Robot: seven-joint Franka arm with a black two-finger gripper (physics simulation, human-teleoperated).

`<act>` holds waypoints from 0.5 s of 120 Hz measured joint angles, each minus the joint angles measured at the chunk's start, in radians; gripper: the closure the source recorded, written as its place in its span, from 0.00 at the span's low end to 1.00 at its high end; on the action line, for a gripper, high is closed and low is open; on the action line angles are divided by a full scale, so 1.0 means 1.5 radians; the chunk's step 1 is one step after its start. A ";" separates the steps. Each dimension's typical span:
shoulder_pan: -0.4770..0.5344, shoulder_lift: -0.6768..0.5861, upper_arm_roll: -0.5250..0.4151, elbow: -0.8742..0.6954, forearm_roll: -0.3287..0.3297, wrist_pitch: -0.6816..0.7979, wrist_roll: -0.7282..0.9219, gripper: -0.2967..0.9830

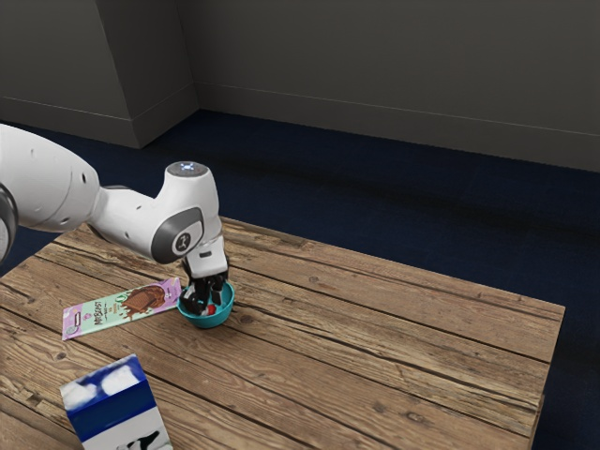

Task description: Take strawberry from the bowl

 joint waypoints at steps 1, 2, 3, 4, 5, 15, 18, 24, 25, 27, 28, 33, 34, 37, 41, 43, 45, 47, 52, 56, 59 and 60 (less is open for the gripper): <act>0.000 0.000 0.000 0.000 0.000 0.000 0.000 0.56; 0.000 0.000 0.000 0.000 0.000 0.001 0.000 0.57; 0.000 0.000 0.000 0.000 0.000 0.001 0.000 0.57; 0.000 0.000 0.000 0.000 -0.001 0.002 0.000 0.58; 0.000 0.000 0.000 0.000 -0.001 0.002 0.000 0.58; 0.000 0.000 0.000 0.000 -0.001 0.005 0.000 0.62; 0.000 0.001 0.000 0.000 -0.002 0.006 0.000 0.63; 0.000 0.002 0.000 0.000 -0.002 0.009 0.000 0.64; 0.000 0.002 0.000 0.000 -0.003 0.009 0.000 0.64; 0.000 0.003 0.000 0.000 -0.003 0.010 0.000 0.64; 0.000 0.003 0.000 0.000 -0.003 0.011 0.000 0.64; 0.001 0.005 0.000 0.000 -0.004 0.013 0.000 0.65; 0.002 0.005 0.000 0.000 -0.004 0.013 0.000 0.65; 0.003 0.005 0.000 0.000 -0.004 0.014 0.000 0.65; 0.004 0.005 0.000 0.000 -0.005 0.016 0.000 0.65; 0.004 0.006 0.000 0.000 -0.005 0.016 0.000 0.65; 0.004 0.006 0.000 0.000 -0.005 0.017 0.000 0.65; 0.004 0.006 0.000 0.000 -0.005 0.017 0.000 0.66; 0.004 0.006 0.000 0.000 -0.007 0.019 0.000 0.67; 0.004 0.006 0.000 0.000 -0.008 0.020 0.000 0.68; 0.004 0.005 0.000 0.000 -0.009 0.021 0.000 0.68; 0.004 0.005 0.000 0.000 -0.009 0.021 0.000 0.69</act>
